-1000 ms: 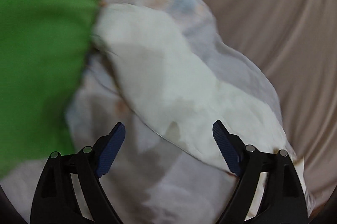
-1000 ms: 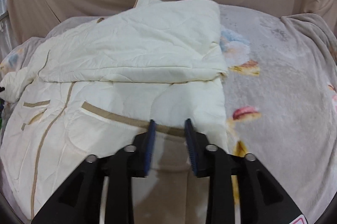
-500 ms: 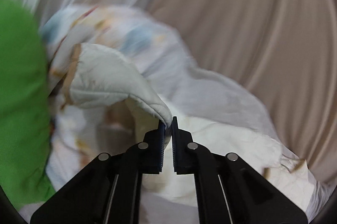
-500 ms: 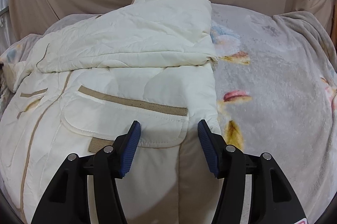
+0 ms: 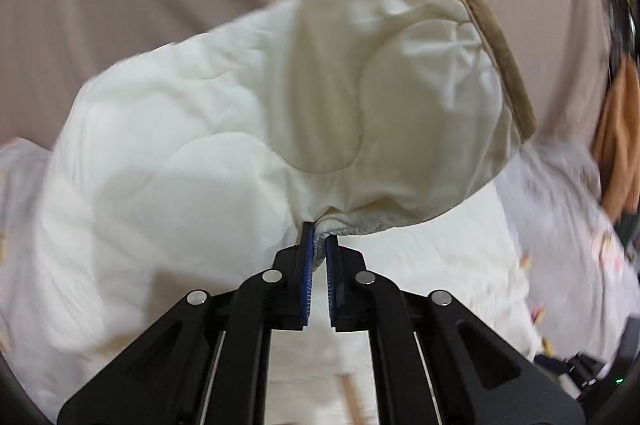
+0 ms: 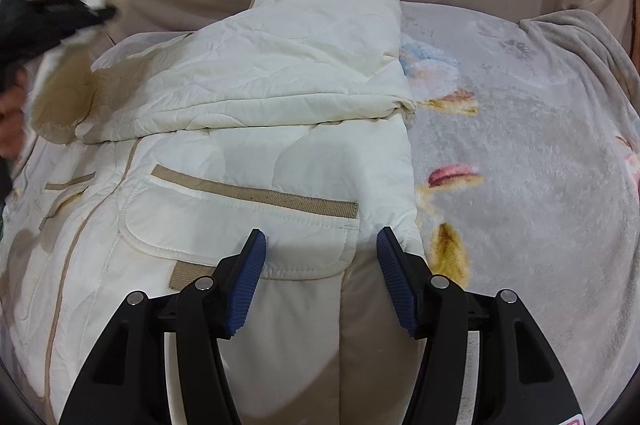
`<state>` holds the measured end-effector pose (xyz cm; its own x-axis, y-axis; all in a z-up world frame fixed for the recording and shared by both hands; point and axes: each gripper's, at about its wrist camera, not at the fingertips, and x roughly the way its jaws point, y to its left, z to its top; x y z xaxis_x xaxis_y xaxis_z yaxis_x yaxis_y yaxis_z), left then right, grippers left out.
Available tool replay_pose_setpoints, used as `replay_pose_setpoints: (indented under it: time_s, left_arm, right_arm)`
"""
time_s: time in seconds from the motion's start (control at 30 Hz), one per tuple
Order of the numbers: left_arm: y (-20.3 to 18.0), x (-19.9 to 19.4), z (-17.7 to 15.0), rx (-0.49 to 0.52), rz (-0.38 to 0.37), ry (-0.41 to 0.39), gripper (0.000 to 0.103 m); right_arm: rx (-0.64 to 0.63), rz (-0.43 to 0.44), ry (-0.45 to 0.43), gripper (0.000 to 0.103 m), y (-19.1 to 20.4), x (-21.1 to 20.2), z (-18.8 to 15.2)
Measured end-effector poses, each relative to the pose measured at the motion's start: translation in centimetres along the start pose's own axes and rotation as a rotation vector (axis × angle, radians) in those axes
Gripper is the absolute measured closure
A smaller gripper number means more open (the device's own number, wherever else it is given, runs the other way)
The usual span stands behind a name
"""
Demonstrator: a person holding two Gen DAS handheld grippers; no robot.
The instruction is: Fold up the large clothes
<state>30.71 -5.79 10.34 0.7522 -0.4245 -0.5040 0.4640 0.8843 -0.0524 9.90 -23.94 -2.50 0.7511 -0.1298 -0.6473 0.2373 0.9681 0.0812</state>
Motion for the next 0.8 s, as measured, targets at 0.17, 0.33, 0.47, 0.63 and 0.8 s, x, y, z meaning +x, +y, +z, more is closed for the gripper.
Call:
replay_pose_setpoints:
  time_s: [0.17,0.33,0.47,0.63,0.8]
  left_arm:
    - [-1.9,6.9,-6.2,0.001,-0.002,0.193,0.095]
    - [0.2,5.1,-6.4,-0.066,-0.108,0.175,0.049]
    - [4.1,-0.7,-6.3,-0.180,-0.167,0.085,0.015]
    - [12.9,-5.5,-7.1,-0.344,-0.129,0.057,0.010]
    - [20.8,-3.8,-8.5,-0.644,-0.122,0.111,0.011]
  right_arm:
    - [0.009,0.022,0.006,0.043,-0.1,0.2,0.1]
    - [0.005,0.044,0.015,0.038,0.0,0.2,0.6]
    - [0.016,0.070,-0.020,0.037,0.3,-1.3,2.1]
    - [0.020,0.175,-0.053,0.031,1.6,-1.8,7.3]
    - [0.072,0.242,-0.023,0.029,2.7,2.0,12.9]
